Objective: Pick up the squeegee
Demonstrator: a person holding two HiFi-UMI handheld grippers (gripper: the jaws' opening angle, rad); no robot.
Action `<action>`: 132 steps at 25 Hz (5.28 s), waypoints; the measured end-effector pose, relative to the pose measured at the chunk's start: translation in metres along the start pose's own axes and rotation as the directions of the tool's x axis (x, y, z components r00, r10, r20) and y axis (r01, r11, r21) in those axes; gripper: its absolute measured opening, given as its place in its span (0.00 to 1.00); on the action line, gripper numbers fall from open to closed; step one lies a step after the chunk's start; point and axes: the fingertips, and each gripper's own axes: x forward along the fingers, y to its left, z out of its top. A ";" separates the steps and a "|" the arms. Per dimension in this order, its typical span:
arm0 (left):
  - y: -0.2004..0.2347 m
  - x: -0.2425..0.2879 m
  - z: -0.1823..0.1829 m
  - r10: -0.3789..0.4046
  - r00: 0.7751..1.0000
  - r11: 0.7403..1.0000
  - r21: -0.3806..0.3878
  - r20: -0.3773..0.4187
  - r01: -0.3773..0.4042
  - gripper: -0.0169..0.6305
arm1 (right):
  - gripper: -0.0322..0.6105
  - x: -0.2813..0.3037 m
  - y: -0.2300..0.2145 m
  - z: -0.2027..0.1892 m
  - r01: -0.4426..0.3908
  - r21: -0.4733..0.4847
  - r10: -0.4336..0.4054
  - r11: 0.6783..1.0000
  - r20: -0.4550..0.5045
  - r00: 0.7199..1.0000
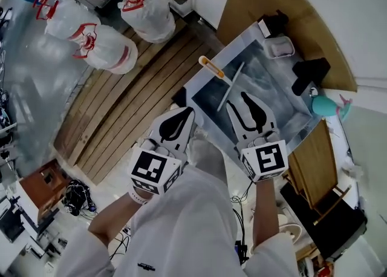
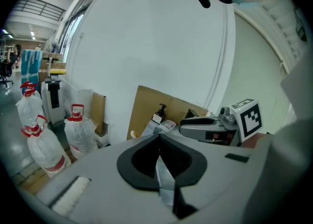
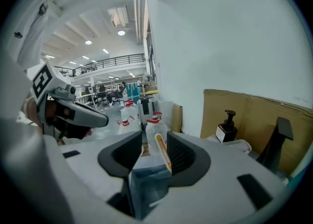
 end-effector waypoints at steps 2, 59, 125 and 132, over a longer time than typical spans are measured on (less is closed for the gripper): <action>0.005 0.008 -0.006 -0.011 1.000 1.000 -0.026 -0.018 0.011 0.04 | 0.29 0.013 -0.002 -0.003 -0.024 -0.007 0.023 1.000 -0.014 1.000; 0.043 0.055 -0.052 -0.032 0.993 0.999 -0.036 -0.111 0.028 0.03 | 0.21 0.097 -0.033 -0.086 -0.173 -0.200 0.126 0.965 -0.226 0.966; -0.101 -0.108 0.079 -0.071 0.962 0.978 0.206 0.265 0.015 0.03 | 0.21 -0.250 0.009 0.072 0.415 0.138 -0.437 0.899 0.315 0.843; -0.106 -0.106 0.075 -0.077 0.964 0.979 0.203 0.253 0.025 0.03 | 0.21 -0.252 0.008 0.069 0.421 0.132 -0.440 0.898 0.307 0.844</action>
